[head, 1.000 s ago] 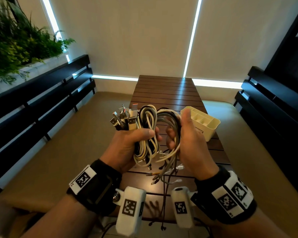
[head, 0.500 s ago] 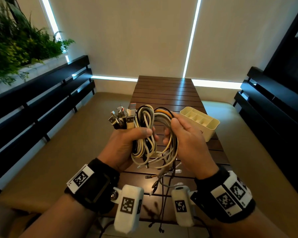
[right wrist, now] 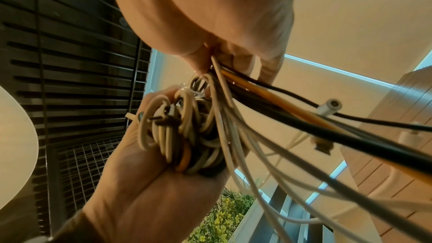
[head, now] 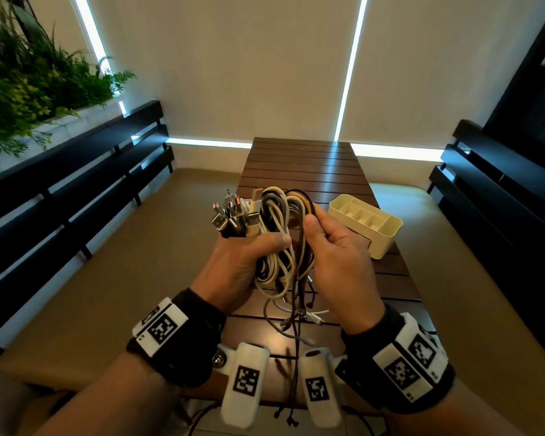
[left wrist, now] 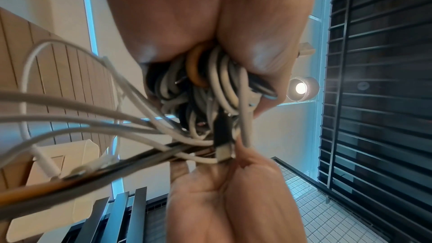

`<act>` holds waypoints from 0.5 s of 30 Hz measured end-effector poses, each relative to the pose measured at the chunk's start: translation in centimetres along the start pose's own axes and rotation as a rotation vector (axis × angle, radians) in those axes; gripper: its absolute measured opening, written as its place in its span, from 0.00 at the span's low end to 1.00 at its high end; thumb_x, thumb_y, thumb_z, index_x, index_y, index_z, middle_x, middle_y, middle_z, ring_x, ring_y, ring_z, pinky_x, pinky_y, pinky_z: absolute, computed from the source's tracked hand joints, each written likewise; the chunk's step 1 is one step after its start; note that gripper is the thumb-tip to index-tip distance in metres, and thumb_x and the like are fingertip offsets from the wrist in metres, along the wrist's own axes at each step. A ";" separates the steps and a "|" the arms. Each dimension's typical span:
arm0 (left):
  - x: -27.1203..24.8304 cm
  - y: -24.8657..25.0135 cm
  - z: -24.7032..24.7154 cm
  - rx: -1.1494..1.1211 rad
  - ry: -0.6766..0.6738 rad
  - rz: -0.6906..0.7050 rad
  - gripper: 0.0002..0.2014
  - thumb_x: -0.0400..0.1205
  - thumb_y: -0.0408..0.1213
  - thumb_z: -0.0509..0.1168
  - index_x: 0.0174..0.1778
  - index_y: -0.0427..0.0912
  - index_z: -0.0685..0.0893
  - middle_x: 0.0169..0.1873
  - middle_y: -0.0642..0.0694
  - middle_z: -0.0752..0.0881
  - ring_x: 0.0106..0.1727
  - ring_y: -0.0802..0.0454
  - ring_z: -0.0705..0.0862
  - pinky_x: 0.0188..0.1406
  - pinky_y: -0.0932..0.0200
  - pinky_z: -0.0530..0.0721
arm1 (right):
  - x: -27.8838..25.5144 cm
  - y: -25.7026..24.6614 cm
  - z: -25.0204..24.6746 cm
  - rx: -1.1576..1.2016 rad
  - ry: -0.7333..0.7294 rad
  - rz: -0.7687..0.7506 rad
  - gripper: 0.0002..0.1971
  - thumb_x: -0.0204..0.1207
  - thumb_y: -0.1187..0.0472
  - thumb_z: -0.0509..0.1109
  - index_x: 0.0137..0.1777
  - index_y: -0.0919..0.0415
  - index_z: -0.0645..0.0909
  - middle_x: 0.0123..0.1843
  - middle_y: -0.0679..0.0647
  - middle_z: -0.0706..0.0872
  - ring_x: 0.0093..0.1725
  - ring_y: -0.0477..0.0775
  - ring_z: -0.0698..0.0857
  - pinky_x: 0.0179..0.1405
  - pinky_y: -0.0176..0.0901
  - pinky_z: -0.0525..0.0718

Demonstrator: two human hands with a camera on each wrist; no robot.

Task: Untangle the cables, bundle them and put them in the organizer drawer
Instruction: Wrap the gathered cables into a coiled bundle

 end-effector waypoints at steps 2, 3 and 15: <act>0.2 0.0 0.0 0.005 -0.013 -0.009 0.14 0.72 0.29 0.72 0.54 0.41 0.90 0.44 0.35 0.90 0.45 0.40 0.91 0.42 0.49 0.89 | -0.1 0.0 0.2 0.001 0.013 -0.003 0.15 0.88 0.57 0.61 0.70 0.50 0.84 0.54 0.42 0.92 0.56 0.39 0.89 0.57 0.42 0.89; 0.3 -0.1 -0.1 0.004 -0.018 -0.018 0.16 0.71 0.29 0.73 0.56 0.39 0.89 0.46 0.33 0.90 0.46 0.38 0.91 0.43 0.47 0.89 | -0.2 0.0 0.2 0.010 0.013 -0.001 0.15 0.88 0.57 0.60 0.70 0.51 0.84 0.54 0.44 0.92 0.56 0.41 0.90 0.57 0.45 0.90; 1.1 -0.3 -0.4 -0.036 -0.063 -0.039 0.21 0.73 0.29 0.72 0.62 0.28 0.83 0.49 0.28 0.86 0.48 0.36 0.88 0.48 0.42 0.88 | 0.6 -0.3 1.3 -0.050 -0.150 0.021 0.18 0.89 0.56 0.60 0.77 0.46 0.75 0.73 0.34 0.74 0.84 0.46 0.66 0.83 0.45 0.67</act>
Point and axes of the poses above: each hand's wrist, its own x-axis towards the middle knuckle, its own z-axis out of the palm, y = z × x, the point moved 3 cm from there along x, towards the middle knuckle
